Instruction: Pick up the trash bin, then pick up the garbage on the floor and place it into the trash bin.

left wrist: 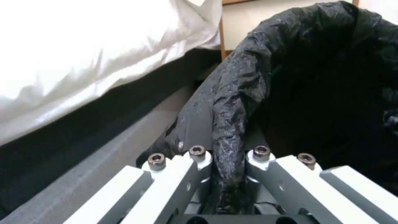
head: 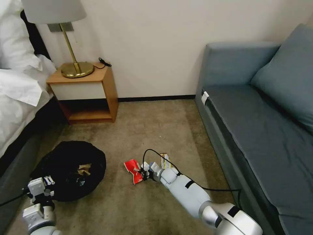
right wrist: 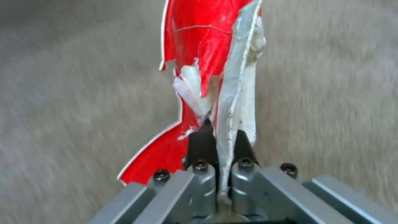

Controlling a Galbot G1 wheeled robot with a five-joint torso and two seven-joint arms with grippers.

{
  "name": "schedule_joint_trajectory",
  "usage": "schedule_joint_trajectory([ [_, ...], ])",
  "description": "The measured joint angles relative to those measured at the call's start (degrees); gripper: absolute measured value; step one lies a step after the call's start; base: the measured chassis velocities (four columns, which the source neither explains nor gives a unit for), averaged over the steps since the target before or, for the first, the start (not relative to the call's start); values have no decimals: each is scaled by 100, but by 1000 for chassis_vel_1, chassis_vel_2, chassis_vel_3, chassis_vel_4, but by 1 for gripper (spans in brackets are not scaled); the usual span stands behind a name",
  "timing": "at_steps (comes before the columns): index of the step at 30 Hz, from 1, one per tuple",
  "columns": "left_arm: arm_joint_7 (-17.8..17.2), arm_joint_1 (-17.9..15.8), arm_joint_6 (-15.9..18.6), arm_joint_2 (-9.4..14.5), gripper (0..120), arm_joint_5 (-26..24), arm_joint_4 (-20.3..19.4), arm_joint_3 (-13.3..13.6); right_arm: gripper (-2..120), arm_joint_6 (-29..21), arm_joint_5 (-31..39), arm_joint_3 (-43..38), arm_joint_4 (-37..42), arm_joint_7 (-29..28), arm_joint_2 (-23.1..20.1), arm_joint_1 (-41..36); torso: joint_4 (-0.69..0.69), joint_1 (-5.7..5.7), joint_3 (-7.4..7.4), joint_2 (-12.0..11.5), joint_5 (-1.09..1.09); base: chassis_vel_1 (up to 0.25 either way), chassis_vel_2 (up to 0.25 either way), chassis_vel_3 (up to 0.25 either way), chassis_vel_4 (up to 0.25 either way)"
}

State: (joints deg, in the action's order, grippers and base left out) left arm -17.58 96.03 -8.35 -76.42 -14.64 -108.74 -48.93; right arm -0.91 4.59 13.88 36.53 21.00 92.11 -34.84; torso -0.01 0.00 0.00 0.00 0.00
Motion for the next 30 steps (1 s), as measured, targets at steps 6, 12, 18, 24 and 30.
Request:
schedule_joint_trajectory([
  [6,-3,-3,90,17,5,18,-135,15,0,14,165,-95,629,-38,-236,-51,0,0,0,0,0,0,0,0,0],
  [12,-4,41,114,10,5,40,-264,24,0,14,539,-331,985,-164,-335,61,0,0,0,0,0,0,0,0,0],
  [18,-5,149,116,10,5,76,-372,32,0,12,1479,-267,1892,-426,-582,355,0,0,0,0,0,0,0,0,0],
  [24,-7,191,115,18,5,96,-425,37,0,181,1991,25,2728,-419,-633,516,1,0,0,0,0,0,0,0,0],
  [30,-8,208,105,-13,5,104,-437,68,0,207,2297,332,3391,-427,-604,263,1,0,0,0,0,0,0,0,0],
])
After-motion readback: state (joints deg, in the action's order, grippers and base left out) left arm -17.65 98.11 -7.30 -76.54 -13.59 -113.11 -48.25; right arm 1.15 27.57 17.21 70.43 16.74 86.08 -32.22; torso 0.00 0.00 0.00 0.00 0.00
